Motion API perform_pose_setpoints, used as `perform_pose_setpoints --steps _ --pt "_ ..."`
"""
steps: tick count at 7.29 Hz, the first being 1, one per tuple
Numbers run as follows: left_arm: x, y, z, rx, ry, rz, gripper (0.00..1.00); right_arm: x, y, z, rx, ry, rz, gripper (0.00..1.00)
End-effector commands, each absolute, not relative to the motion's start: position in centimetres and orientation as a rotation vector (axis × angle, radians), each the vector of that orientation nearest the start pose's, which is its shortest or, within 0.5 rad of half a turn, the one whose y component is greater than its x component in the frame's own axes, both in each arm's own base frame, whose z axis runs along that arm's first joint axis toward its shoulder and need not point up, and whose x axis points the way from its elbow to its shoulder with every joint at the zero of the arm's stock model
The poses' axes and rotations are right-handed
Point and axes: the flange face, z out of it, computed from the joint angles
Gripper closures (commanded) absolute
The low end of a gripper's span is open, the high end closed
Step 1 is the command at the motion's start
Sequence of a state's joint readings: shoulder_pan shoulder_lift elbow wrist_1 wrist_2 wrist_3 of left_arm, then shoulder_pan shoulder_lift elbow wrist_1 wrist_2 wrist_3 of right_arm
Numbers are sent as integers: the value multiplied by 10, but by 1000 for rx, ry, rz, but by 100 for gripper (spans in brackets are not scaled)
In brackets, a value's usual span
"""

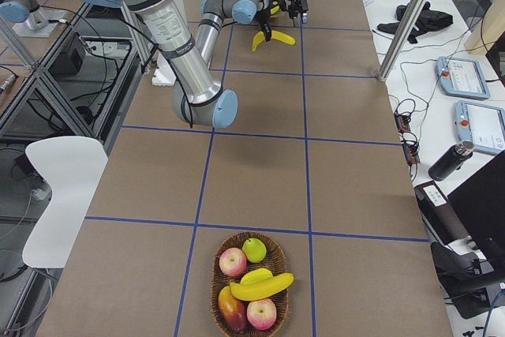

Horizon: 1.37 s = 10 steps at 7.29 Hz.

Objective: Transfer all bananas from basket to plate

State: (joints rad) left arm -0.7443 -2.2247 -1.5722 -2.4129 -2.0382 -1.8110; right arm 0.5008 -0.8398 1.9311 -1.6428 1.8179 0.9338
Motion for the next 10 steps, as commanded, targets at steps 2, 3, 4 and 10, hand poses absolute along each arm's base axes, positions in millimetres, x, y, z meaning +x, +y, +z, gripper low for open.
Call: perform_pose_setpoints --steps 2,3,4,10 --pt "456 -485 161 -47 1531 -369 1 -474 -383 95 358 -978 -251 100" --pt "462 -476 156 -57 1538 -350 2 -474 -383 95 359 -980 -251 100" --pt "468 -470 152 -65 1542 -335 5 -473 -382 94 356 -981 -253 100" --pt "475 -465 143 -57 1549 -294 18 -472 -373 95 352 -992 -271 100"
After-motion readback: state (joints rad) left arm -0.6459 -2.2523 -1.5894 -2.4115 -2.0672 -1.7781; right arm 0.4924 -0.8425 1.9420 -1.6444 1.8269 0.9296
